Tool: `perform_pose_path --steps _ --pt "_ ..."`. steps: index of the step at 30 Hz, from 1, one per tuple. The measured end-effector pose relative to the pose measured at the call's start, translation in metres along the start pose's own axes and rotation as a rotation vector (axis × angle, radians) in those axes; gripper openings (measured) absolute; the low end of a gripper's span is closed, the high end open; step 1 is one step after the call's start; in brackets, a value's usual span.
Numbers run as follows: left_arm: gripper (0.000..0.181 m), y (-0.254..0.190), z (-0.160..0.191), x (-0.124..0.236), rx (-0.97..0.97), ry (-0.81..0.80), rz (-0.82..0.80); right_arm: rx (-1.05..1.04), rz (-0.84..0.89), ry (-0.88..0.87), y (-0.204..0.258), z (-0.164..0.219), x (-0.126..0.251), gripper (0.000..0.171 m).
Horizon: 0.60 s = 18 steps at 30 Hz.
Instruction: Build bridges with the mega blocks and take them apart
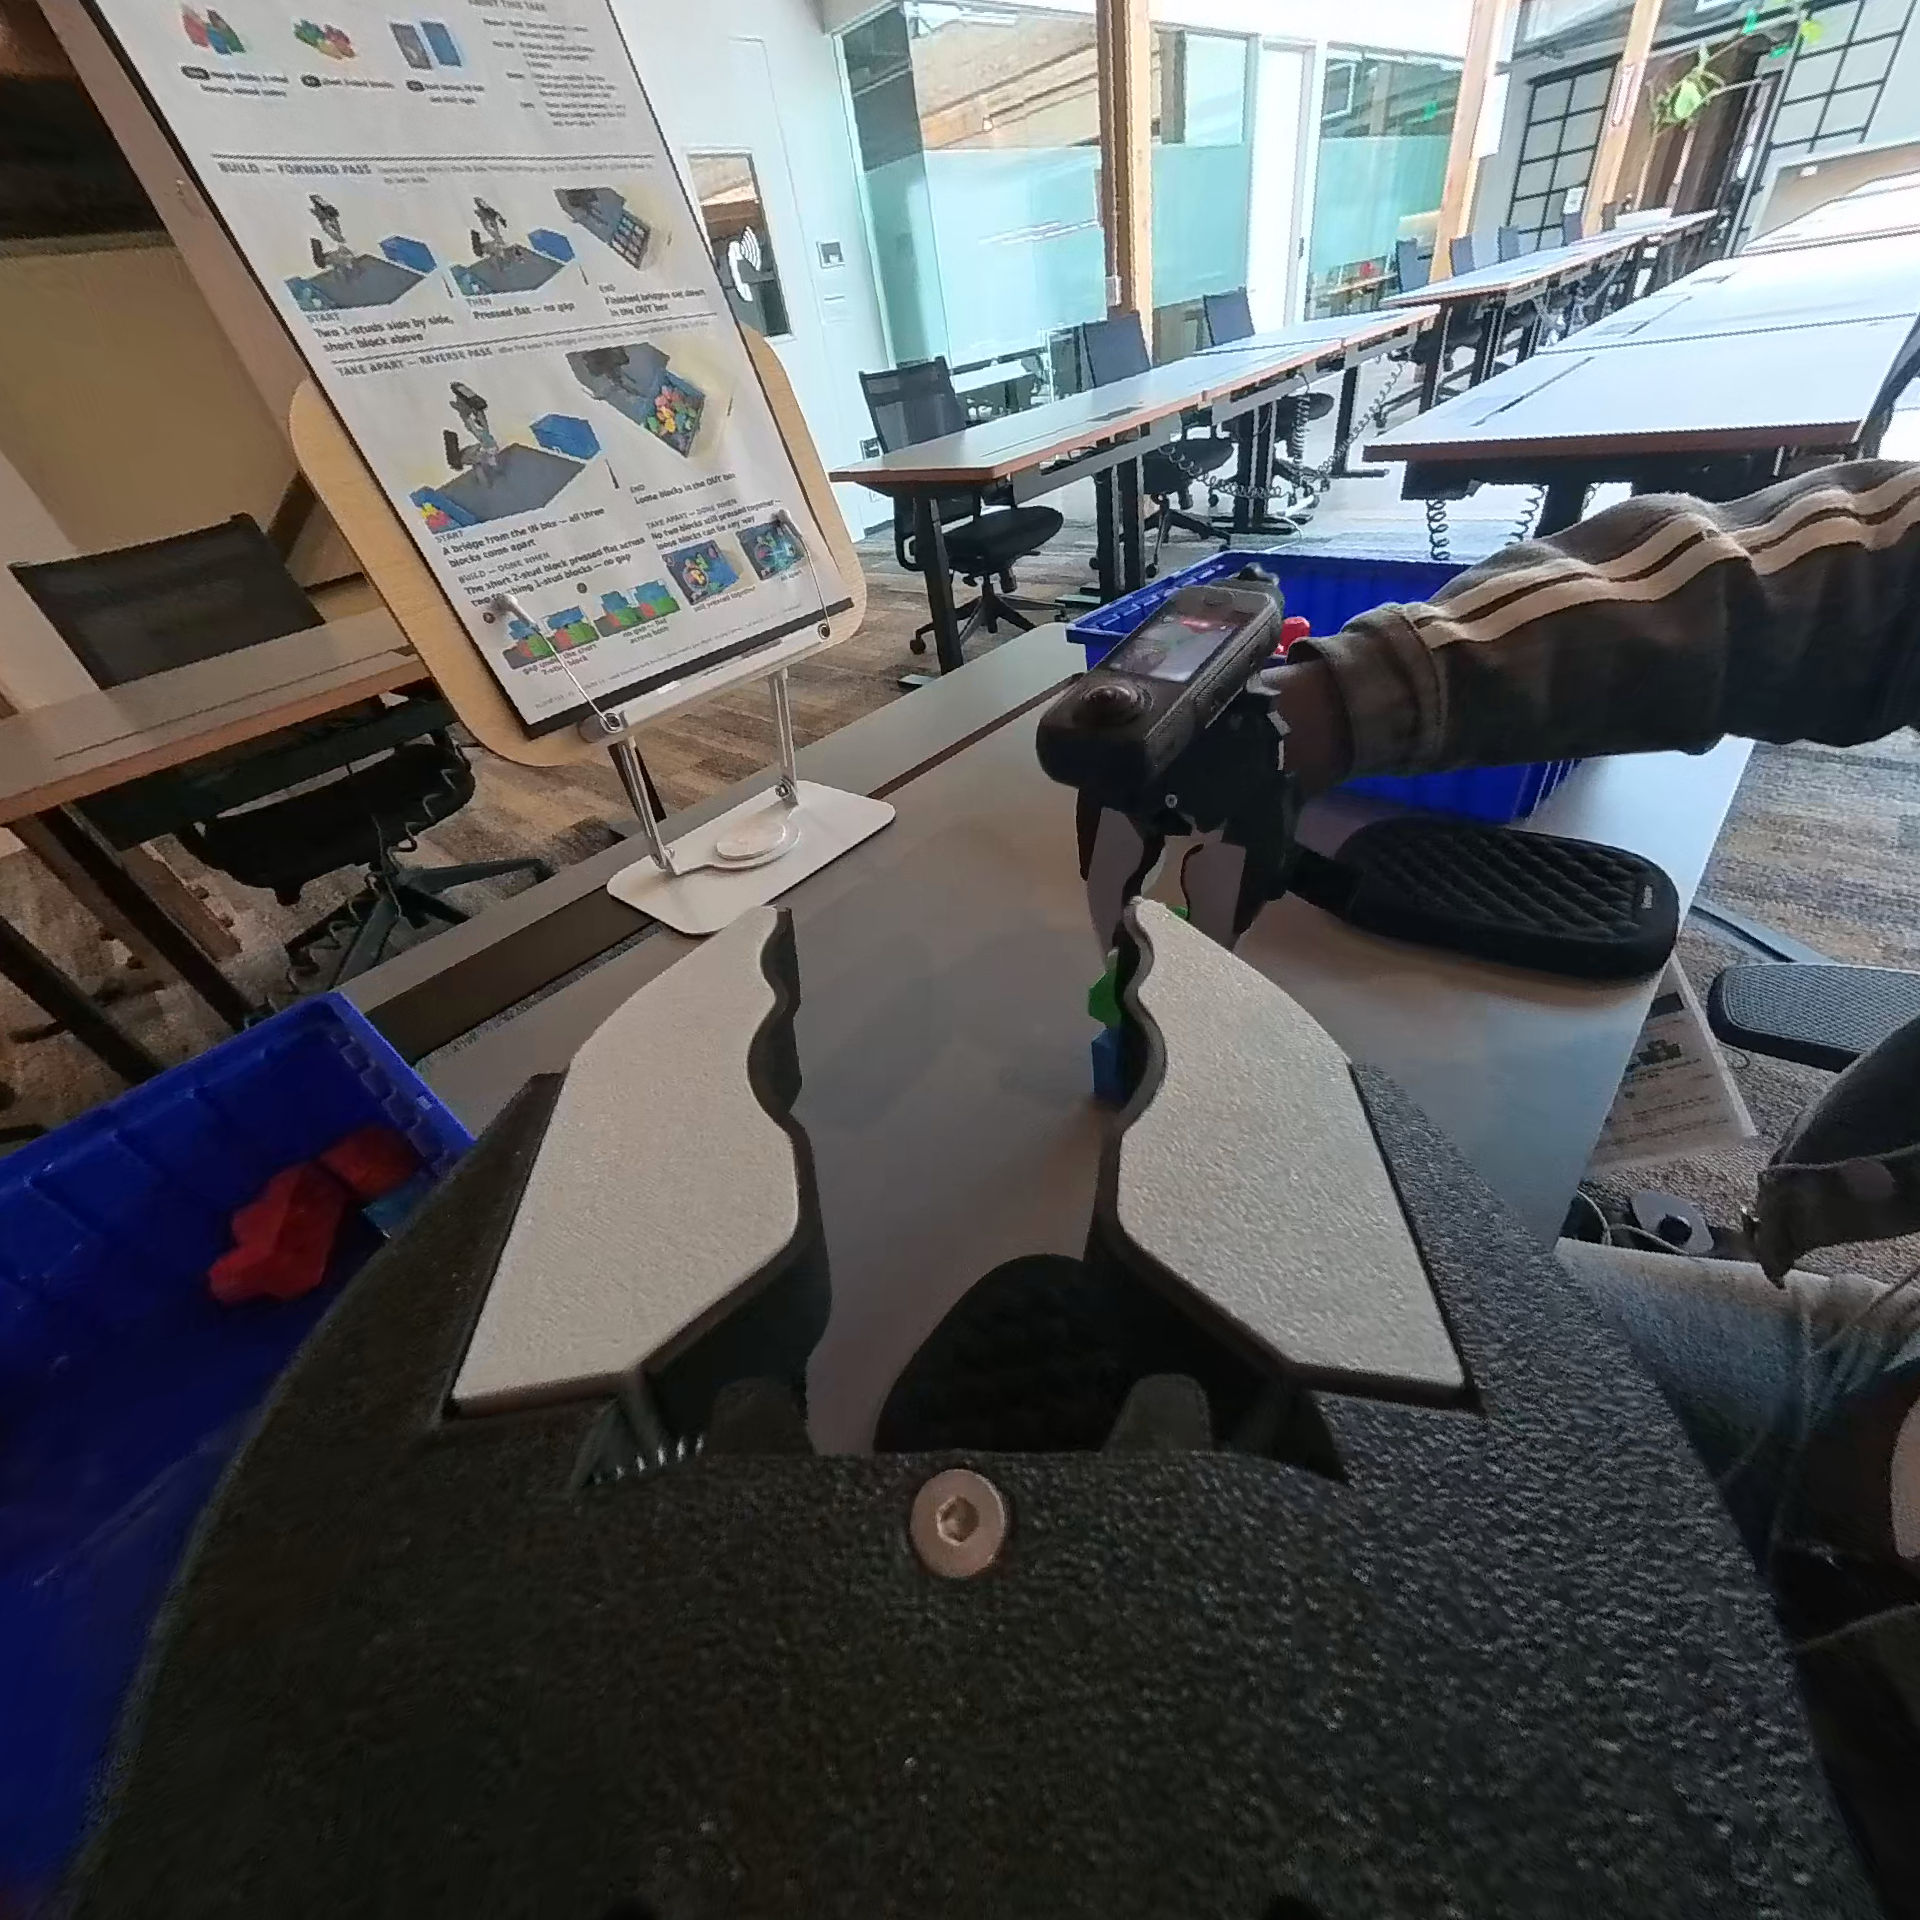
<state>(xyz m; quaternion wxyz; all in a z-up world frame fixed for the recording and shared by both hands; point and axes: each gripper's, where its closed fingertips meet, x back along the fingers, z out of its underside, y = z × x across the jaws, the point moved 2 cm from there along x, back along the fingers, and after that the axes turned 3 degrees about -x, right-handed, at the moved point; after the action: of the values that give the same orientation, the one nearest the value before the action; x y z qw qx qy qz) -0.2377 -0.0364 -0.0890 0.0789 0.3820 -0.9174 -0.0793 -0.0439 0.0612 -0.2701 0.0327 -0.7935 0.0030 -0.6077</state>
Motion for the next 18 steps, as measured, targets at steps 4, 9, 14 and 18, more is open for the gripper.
perform_pose_path --steps 4,9,14,18 --pt "0.058 0.0008 0.0016 -0.0006 -0.007 0.005 -0.003 0.002 -0.004 0.006 0.0 0.0019 -0.0036 0.035" --pt "0.056 0.0017 0.0039 -0.0006 0.007 0.011 0.008 0.0 -0.012 0.005 0.0004 0.0024 -0.007 0.035" --pt "0.055 0.0034 0.0049 -0.0001 0.009 0.011 0.004 0.0 -0.018 0.012 0.0004 0.0029 -0.0098 0.035" --pt "0.056 0.0049 0.0056 0.0001 0.017 0.008 0.002 -0.003 -0.024 0.036 0.0005 0.0031 -0.0098 0.035"
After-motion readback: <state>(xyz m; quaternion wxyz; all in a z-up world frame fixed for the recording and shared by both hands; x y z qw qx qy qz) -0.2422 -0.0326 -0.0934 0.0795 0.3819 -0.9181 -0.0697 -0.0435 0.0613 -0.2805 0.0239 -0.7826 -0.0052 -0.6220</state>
